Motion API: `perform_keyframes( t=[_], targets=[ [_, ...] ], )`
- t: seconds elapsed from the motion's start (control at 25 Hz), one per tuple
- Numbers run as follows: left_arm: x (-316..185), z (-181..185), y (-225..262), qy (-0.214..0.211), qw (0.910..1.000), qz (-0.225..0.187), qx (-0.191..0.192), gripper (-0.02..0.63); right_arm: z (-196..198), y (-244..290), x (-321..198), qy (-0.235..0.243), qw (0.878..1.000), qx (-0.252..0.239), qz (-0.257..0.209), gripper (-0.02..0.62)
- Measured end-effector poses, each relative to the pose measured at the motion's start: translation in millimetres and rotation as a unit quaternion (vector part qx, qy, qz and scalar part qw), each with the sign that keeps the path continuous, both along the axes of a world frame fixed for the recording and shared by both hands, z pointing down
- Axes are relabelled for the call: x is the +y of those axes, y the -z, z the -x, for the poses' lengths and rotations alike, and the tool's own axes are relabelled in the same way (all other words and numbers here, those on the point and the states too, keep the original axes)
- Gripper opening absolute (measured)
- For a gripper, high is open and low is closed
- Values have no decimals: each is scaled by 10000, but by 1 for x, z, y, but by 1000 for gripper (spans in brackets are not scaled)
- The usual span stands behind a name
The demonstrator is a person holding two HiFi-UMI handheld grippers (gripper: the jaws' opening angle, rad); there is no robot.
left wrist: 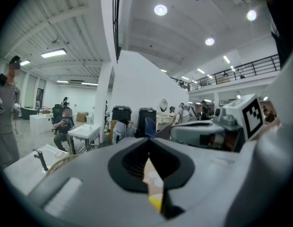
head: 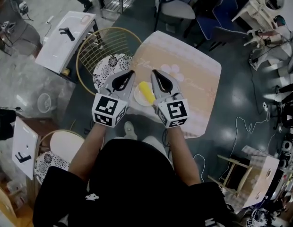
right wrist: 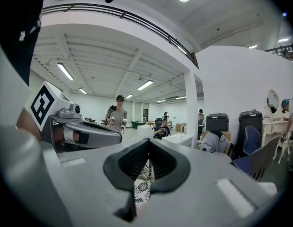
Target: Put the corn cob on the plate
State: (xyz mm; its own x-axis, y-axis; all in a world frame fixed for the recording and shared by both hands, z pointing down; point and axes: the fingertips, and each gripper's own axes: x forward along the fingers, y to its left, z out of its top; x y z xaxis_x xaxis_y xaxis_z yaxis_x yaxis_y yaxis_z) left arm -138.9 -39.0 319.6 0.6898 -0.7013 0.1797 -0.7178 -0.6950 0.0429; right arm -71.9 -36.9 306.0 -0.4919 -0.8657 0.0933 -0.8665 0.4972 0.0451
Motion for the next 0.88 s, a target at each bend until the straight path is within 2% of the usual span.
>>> perform_keyframes(
  t=[0.6, 0.88],
  targets=[
    [23, -26, 12, 45, 10000, -41, -55, 5, -12, 20, 20, 215, 9995, -138, -189, 2],
    [35, -27, 17, 190, 9998, -67, 6, 5, -16, 26, 36, 278, 9994, -125, -173, 2]
  ],
)
